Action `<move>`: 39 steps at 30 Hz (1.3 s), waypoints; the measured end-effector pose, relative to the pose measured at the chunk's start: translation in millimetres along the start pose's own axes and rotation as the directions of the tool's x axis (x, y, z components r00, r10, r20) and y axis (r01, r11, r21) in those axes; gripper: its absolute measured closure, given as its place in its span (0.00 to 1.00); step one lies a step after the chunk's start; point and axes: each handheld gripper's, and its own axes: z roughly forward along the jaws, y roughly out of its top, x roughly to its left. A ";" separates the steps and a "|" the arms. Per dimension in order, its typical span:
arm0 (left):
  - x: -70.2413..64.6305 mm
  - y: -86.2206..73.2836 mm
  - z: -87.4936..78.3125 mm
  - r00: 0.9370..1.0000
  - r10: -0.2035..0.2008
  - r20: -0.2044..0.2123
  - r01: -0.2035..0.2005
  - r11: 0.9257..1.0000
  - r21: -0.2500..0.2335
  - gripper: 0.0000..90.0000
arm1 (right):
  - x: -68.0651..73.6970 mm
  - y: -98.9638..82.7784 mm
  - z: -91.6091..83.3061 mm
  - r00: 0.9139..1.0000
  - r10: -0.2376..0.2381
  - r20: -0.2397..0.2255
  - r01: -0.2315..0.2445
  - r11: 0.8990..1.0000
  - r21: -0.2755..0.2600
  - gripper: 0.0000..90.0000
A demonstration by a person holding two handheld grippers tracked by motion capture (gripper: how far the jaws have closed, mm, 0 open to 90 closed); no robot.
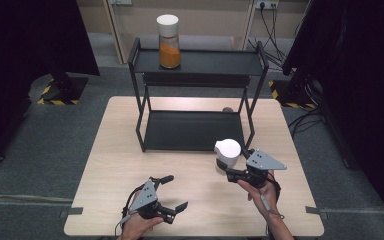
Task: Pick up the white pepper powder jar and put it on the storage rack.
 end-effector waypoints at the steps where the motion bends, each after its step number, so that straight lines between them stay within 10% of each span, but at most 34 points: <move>1: 0.1 -0.1 0.1 1.000 -0.001 0.000 0.001 1.000 0.001 0.02 | -1.2 3.7 0.4 1.000 0.002 -0.003 -0.002 1.000 0.000 0.34; 39: 1.5 -0.7 -1.0 1.000 -0.008 -0.004 0.008 1.000 0.000 0.02 | -39.6 125.5 35.7 0.999 -0.029 -0.041 0.028 0.999 -0.034 0.34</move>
